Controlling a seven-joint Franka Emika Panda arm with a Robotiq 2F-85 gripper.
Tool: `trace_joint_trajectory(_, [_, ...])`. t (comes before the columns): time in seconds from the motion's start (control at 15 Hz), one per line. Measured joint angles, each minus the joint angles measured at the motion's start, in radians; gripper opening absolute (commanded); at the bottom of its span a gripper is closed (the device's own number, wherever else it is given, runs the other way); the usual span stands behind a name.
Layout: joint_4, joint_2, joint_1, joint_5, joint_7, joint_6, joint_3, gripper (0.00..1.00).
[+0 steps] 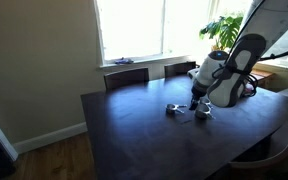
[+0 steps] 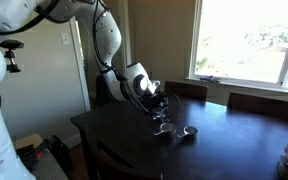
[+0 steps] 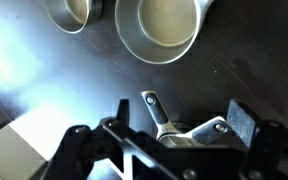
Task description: Pile up the silver pots
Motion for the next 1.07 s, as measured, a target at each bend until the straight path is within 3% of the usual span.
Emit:
trace_joint_trajectory(0.4, [0.042, -0.005, -0.038, 0.041, 0.122, -0.100, 0.033, 1.00])
trace_joint_trajectory(1.07, [0.182, -0.064, -0.312, 0.139, 0.306, -0.357, 0.209, 1.00])
